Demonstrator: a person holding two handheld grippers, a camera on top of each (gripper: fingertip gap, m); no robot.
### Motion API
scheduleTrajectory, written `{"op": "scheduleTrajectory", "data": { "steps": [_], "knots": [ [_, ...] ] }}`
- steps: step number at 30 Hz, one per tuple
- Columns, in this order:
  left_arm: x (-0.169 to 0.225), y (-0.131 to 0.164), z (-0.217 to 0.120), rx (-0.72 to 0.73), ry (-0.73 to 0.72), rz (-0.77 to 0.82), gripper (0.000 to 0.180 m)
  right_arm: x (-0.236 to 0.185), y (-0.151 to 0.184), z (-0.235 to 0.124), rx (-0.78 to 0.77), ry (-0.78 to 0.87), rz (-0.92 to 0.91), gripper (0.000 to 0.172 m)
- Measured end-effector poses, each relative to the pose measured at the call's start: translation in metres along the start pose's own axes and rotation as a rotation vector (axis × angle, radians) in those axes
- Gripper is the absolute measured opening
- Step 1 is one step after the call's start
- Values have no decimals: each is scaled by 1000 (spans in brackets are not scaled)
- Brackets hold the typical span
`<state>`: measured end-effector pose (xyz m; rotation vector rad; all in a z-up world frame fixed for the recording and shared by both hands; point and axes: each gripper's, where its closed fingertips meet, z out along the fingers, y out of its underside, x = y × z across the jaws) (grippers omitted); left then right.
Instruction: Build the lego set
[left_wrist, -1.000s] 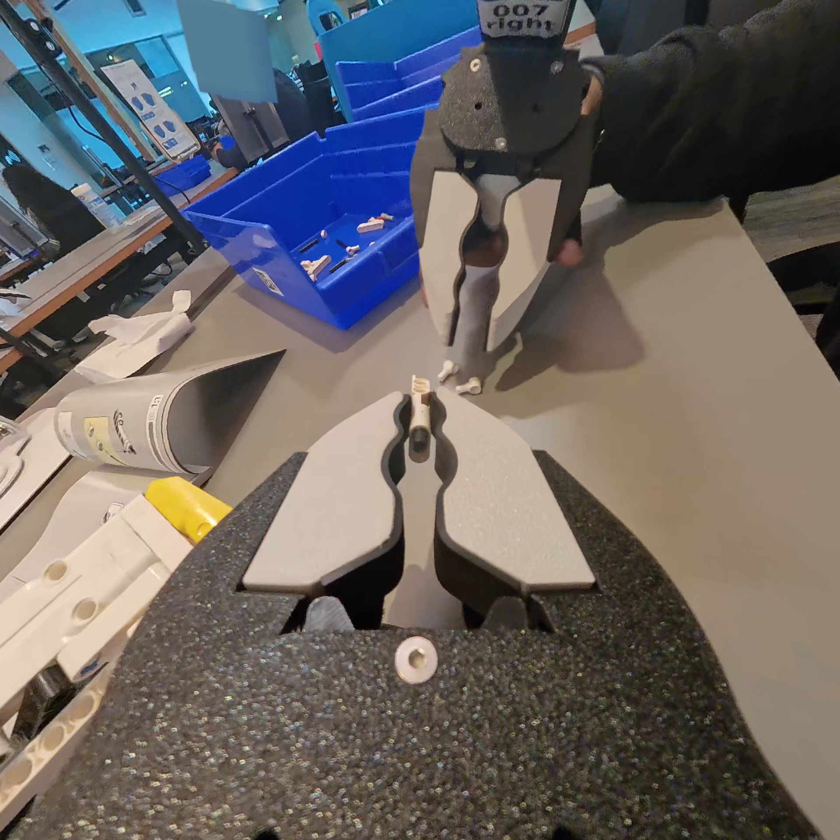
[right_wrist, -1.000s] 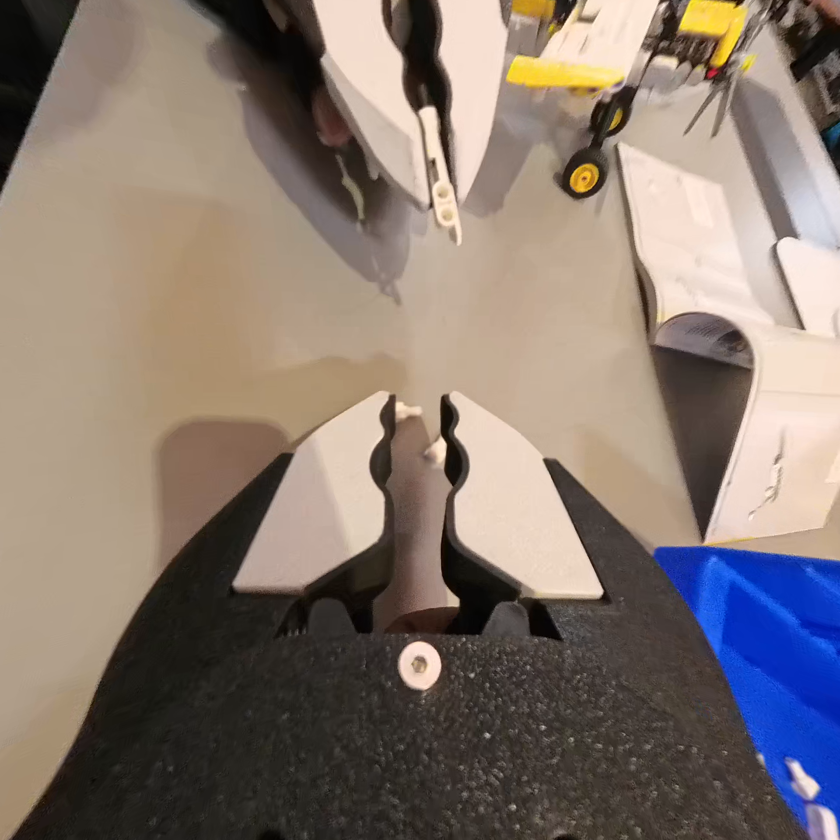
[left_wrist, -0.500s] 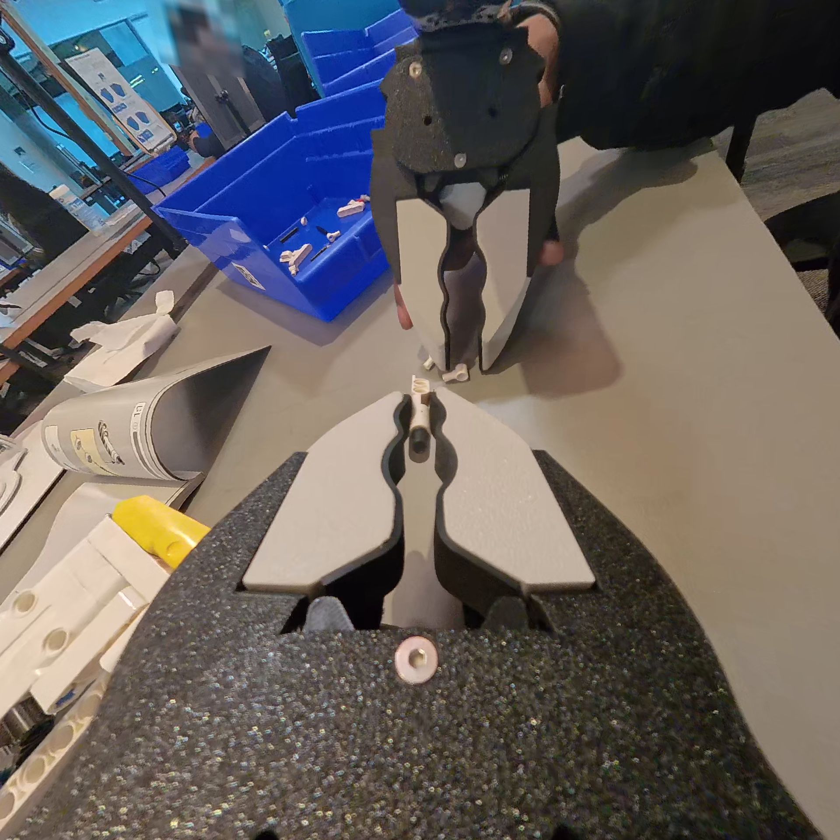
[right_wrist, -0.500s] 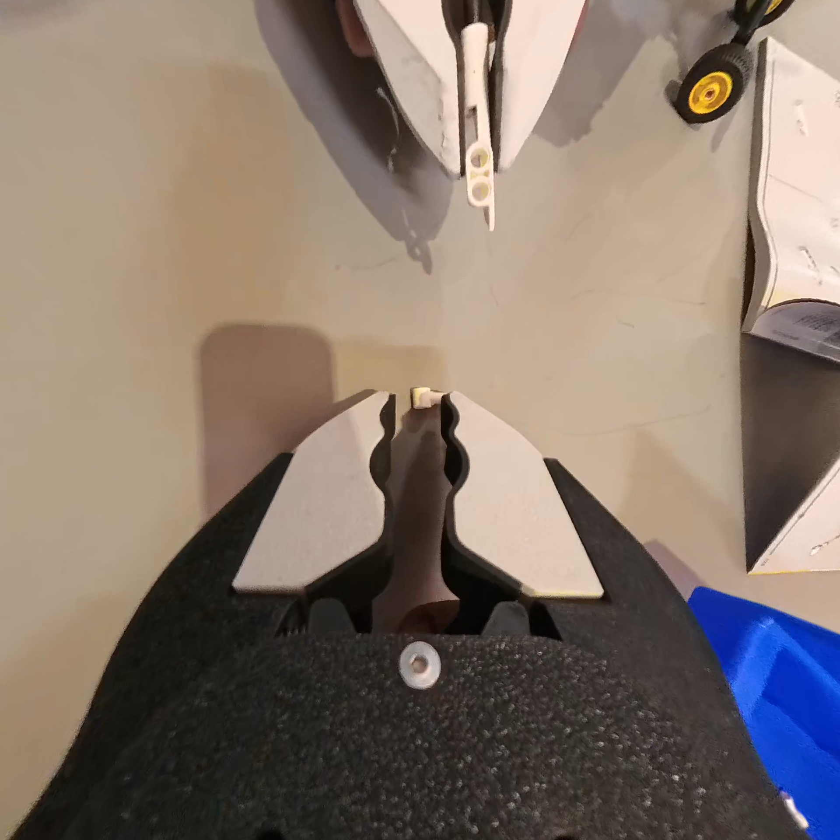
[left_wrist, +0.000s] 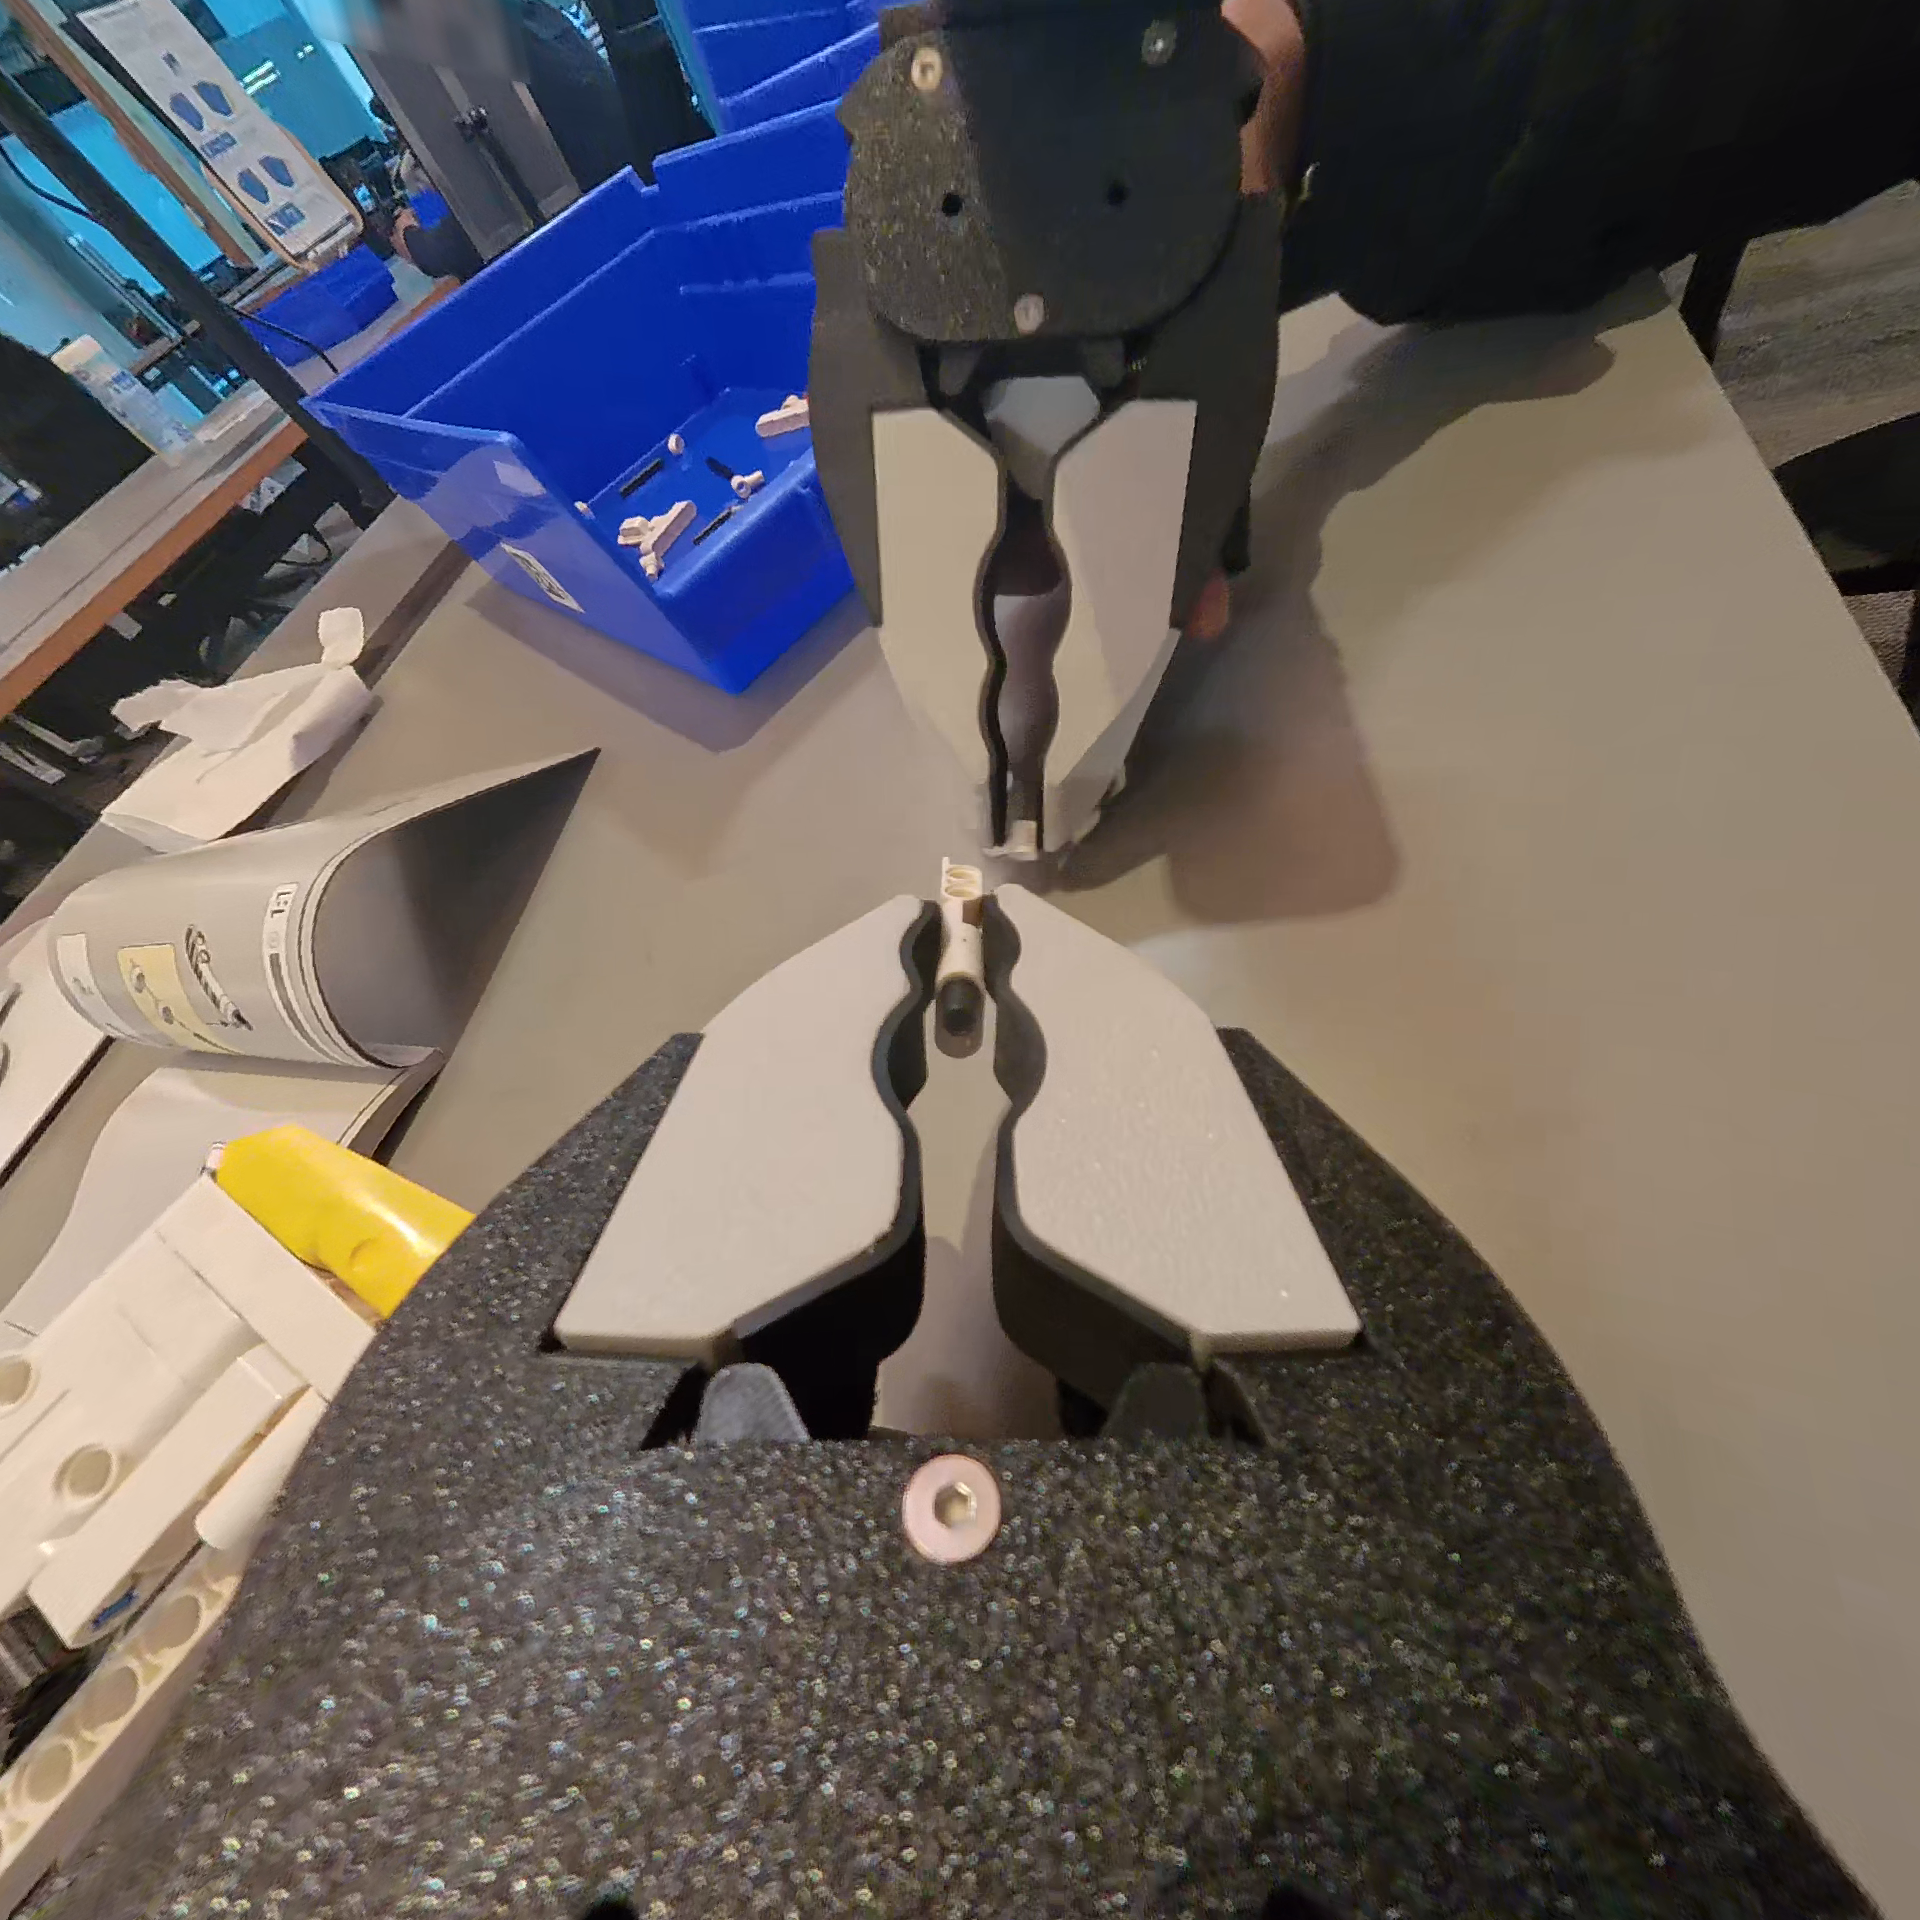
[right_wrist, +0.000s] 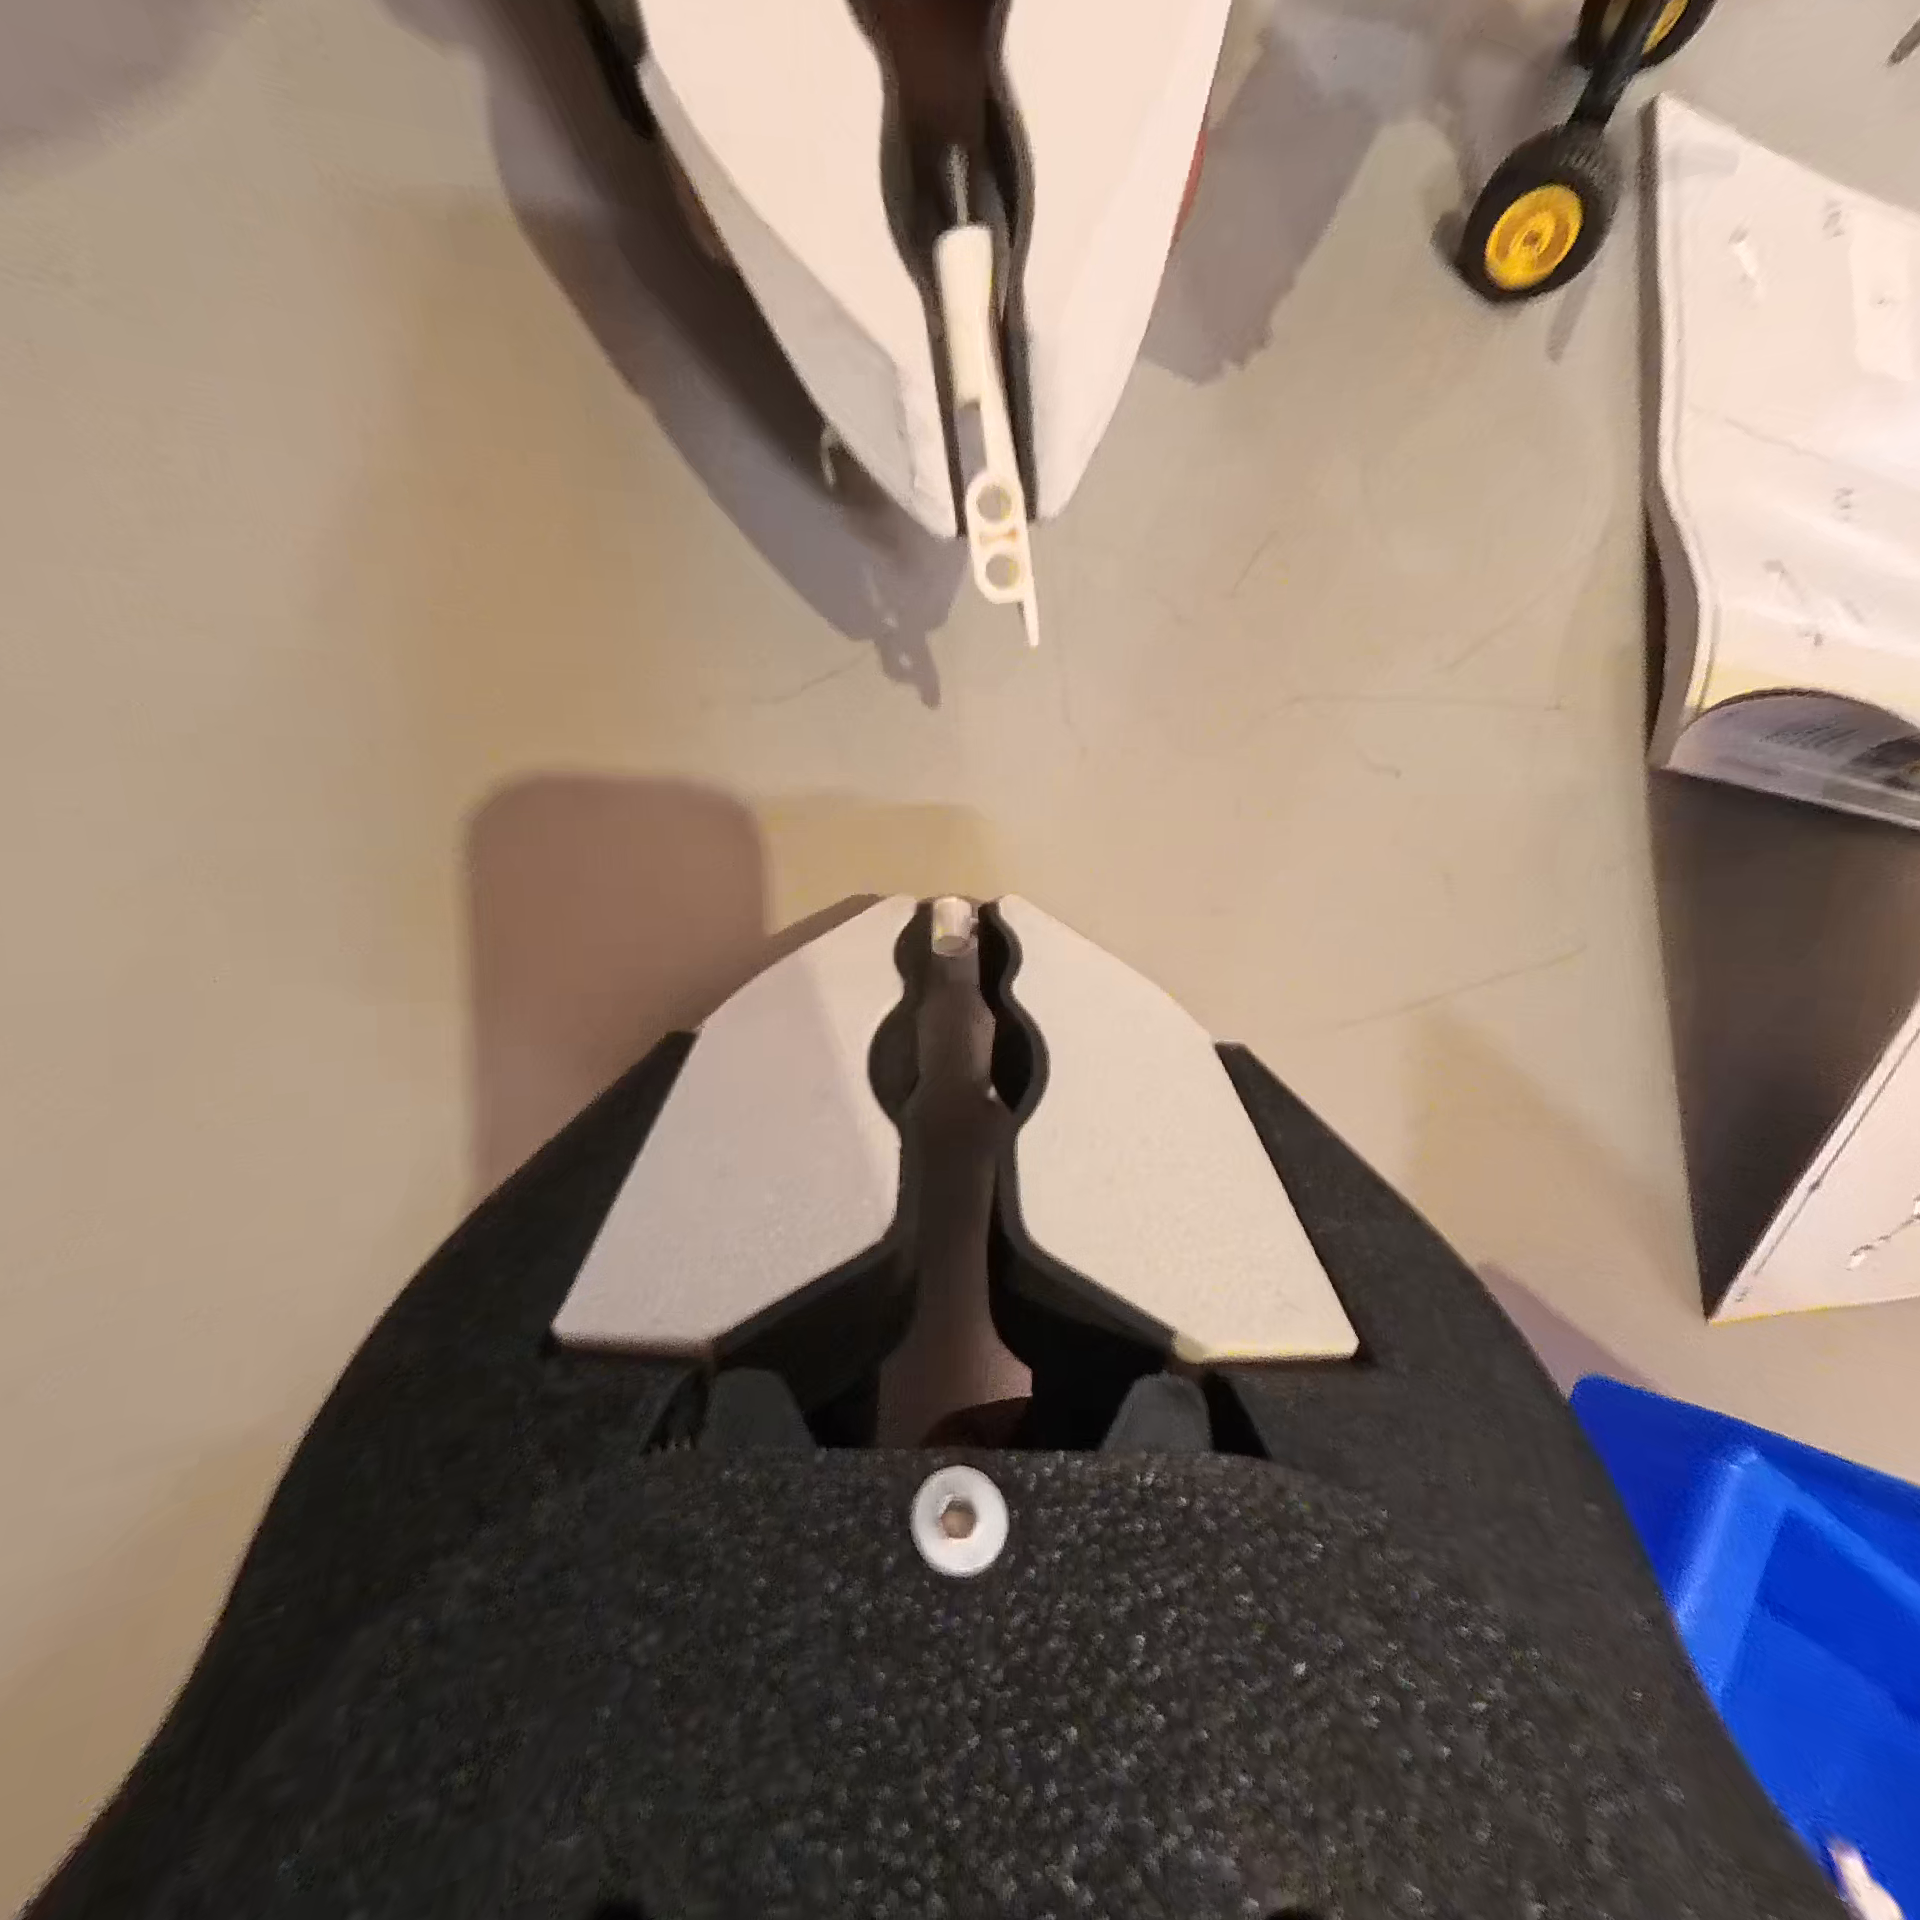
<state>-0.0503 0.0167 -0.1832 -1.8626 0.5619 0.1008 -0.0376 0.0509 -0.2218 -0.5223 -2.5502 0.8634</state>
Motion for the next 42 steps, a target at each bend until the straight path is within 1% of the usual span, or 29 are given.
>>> {"op": "scheduleTrajectory", "data": {
  "steps": [6, 9, 12, 15, 19, 23, 26, 37, 42],
  "knots": [
    [0, -2, 0, 16, 24, -26, 8, 3, -48, -22, 329, -20, 100, 8],
    [3, -10, -3, 67, 55, -54, 8, -1, -74, -31, 490, -94, 190, 8],
    [4, -20, -7, 135, 79, -91, 7, -6, -86, -33, 569, -151, 260, 8],
    [5, -24, -10, 170, 103, -114, 7, -4, -92, -36, 643, -193, 342, 8],
    [6, -29, -13, 204, 120, -138, 7, 0, -90, -37, 673, -245, 432, 6],
    [6, -26, -12, 186, 111, -123, 8, -4, -95, -43, 722, -326, 473, 6],
    [7, -26, -11, 182, 109, -114, 7, -6, -91, -35, 677, -312, 461, 6],
    [8, -23, -10, 167, 99, -88, 7, -6, -87, -33, 672, -352, 514, 6],
    [6, -21, -12, 156, 95, -84, 7, -4, -84, -31, 652, -344, 534, 5]
  ]
}}
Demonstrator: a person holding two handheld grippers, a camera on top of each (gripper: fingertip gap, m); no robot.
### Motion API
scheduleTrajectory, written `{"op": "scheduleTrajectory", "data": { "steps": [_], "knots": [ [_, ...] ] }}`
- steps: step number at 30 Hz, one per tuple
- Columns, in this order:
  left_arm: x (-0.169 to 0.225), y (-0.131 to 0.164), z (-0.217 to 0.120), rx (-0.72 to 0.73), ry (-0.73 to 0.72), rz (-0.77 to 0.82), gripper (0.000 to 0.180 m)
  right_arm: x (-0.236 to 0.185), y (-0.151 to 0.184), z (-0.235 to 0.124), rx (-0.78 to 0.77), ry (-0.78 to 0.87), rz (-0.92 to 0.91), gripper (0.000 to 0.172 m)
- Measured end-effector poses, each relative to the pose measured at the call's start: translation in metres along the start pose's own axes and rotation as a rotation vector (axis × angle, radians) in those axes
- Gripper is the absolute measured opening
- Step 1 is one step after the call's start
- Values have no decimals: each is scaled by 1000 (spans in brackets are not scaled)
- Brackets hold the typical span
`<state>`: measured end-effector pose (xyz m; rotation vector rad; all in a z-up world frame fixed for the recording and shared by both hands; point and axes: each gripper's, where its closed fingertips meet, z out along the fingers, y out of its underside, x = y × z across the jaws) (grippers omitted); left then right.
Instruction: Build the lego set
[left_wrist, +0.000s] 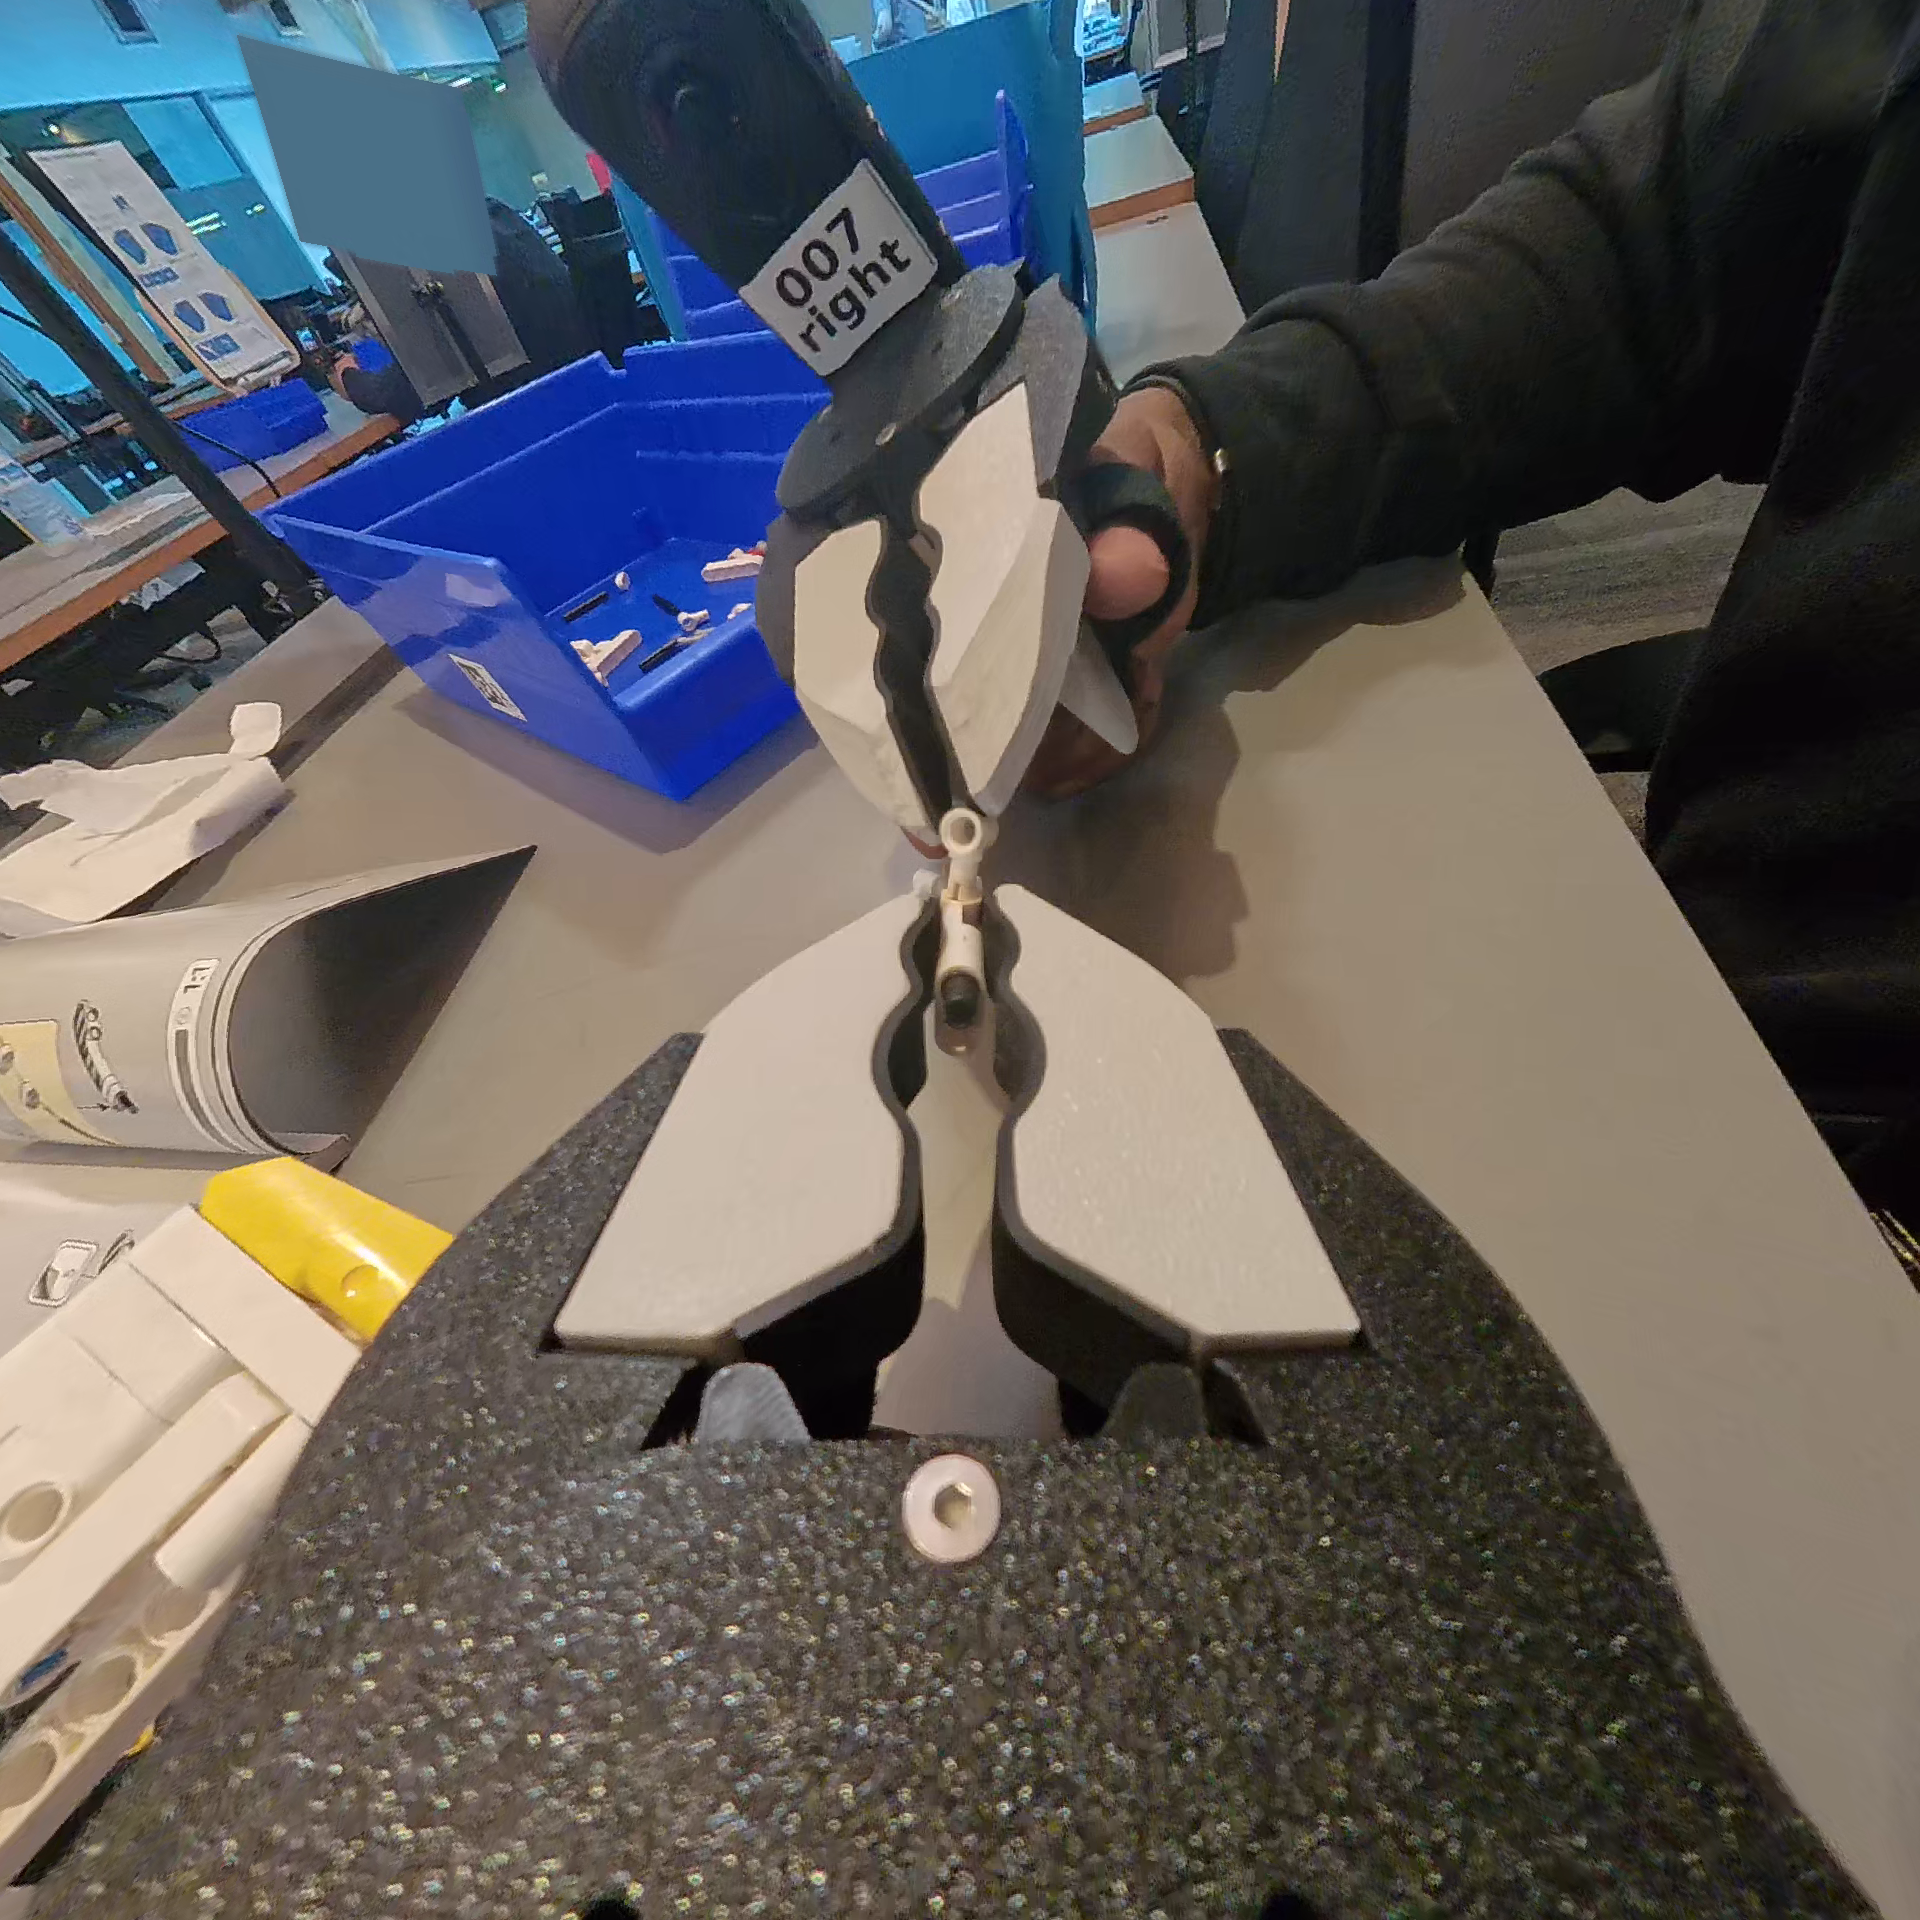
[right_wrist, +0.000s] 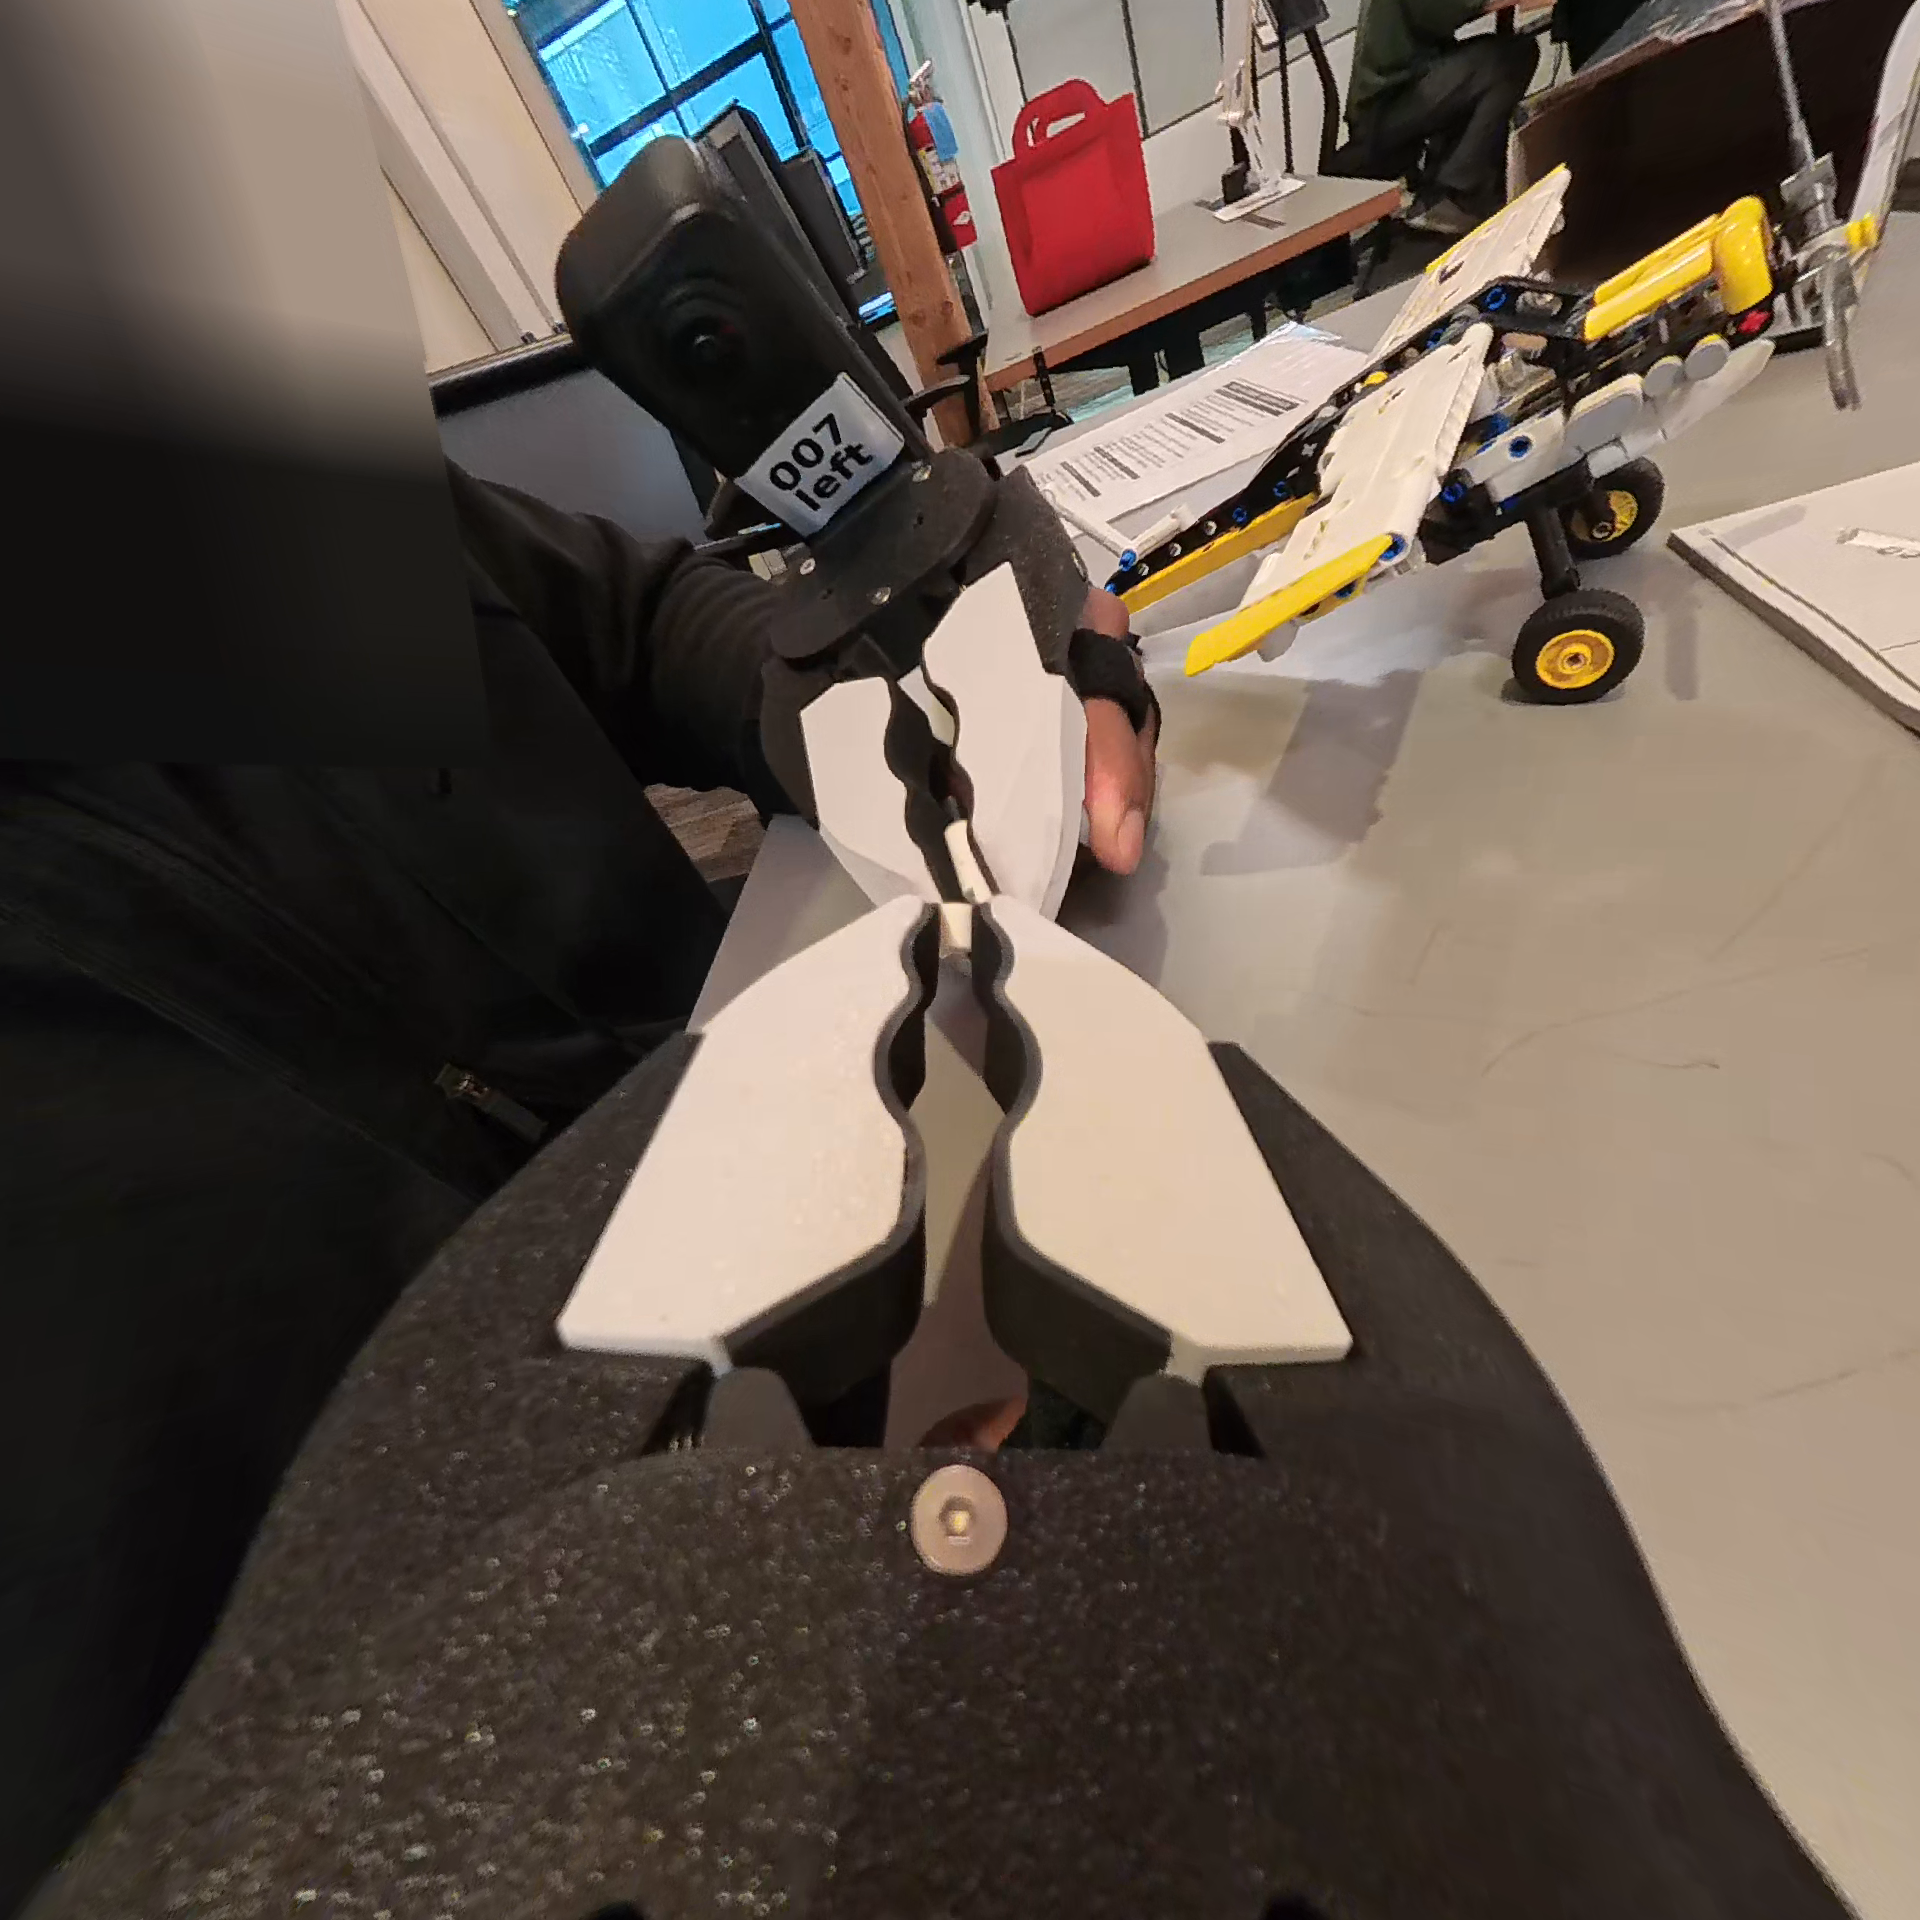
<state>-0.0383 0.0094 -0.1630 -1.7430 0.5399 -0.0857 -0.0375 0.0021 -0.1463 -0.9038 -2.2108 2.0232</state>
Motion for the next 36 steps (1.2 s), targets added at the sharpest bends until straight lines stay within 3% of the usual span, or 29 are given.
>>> {"op": "scheduleTrajectory", "data": {
  "steps": [9, 16, 20, 25, 29, 36],
  "knots": [
    [-1, 4, 2, -28, -11, -7, 7, 11, 7, -2, -57, 104, -51, 0],
    [-7, 19, 9, -150, -82, 25, 7, 30, 18, -4, -145, 254, -123, 0],
    [-4, 26, 11, -208, -87, 60, 7, 36, 11, -24, -124, 326, -135, 0],
    [-3, 32, 14, -256, -88, 77, 7, 51, 15, -72, -123, 524, -150, 3],
    [-2, 34, 16, -271, -82, 85, 7, 55, 40, -97, -210, 619, -155, 6],
    [-1, 36, 18, -284, -84, 106, 7, 52, 71, -79, -462, 557, -171, 10]
  ]
}}
